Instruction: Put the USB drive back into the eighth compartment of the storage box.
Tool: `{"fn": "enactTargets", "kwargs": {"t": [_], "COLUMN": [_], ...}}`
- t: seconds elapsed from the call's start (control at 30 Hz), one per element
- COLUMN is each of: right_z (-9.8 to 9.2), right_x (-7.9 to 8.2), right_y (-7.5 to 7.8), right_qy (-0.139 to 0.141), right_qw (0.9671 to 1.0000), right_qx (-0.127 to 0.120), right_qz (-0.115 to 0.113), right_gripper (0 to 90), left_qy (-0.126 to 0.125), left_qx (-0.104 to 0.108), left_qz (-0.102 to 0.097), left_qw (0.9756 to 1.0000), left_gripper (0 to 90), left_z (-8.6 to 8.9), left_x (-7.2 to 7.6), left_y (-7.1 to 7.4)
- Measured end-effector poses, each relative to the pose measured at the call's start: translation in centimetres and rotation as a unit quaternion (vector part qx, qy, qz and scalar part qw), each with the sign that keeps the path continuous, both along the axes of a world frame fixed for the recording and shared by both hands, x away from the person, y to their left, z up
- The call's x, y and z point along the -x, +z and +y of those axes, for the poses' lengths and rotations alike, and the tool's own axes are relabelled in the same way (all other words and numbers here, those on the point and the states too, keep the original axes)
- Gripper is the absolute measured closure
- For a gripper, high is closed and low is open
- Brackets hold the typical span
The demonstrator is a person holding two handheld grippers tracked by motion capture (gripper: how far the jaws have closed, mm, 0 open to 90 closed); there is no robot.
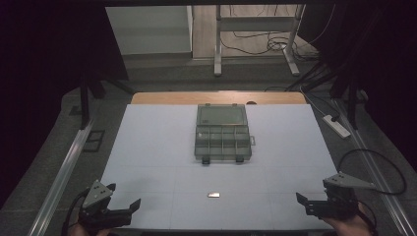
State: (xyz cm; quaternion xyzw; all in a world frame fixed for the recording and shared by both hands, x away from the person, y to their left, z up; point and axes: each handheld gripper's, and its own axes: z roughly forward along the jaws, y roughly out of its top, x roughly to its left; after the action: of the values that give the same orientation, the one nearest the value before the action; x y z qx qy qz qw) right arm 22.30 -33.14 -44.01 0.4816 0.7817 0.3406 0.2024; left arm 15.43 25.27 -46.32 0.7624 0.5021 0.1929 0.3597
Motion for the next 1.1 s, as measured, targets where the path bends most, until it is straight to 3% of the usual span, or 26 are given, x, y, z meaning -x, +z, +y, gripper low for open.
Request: {"fn": "enactTargets", "kwargs": {"t": [0.63, 0.8, 0.93, 1.03, 1.1], "right_z": [0.37, 0.56, 0.46, 0.43, 0.54], "right_x": [-0.01, 0.03, -0.06, -0.38, -0.44], "right_y": [-0.05, -0.05, -0.03, 0.03, 0.07], "right_qy": [0.026, 0.044, 0.044, 0.054, 0.058], "right_qw": [0.9996, 0.9990, 0.9989, 0.9980, 0.9979], "right_qx": [0.009, 0.011, 0.005, -0.023, -0.022], "right_qz": [0.006, 0.007, 0.011, 0.023, 0.021], "right_gripper": [1.6, 0.1, 0.0, 0.0, 0.0], "left_qy": [-0.002, -0.002, -0.001, 0.000, 0.000], "left_qx": [-0.001, -0.001, -0.001, -0.001, -0.001], "left_qz": [0.000, 0.001, 0.001, 0.002, 0.003], "left_qw": [1.0000, 1.0000, 1.0000, 1.0000, 1.0000], "left_gripper": [5.2, 5.2, 5.2, 5.2, 5.2], "left_z": [-0.03, -0.02, -0.02, -0.02, -0.02], "left_x": [-0.02, -0.03, -0.04, -0.06, -0.06], "left_y": [-0.02, -0.02, -0.03, -0.03, -0.02]}}
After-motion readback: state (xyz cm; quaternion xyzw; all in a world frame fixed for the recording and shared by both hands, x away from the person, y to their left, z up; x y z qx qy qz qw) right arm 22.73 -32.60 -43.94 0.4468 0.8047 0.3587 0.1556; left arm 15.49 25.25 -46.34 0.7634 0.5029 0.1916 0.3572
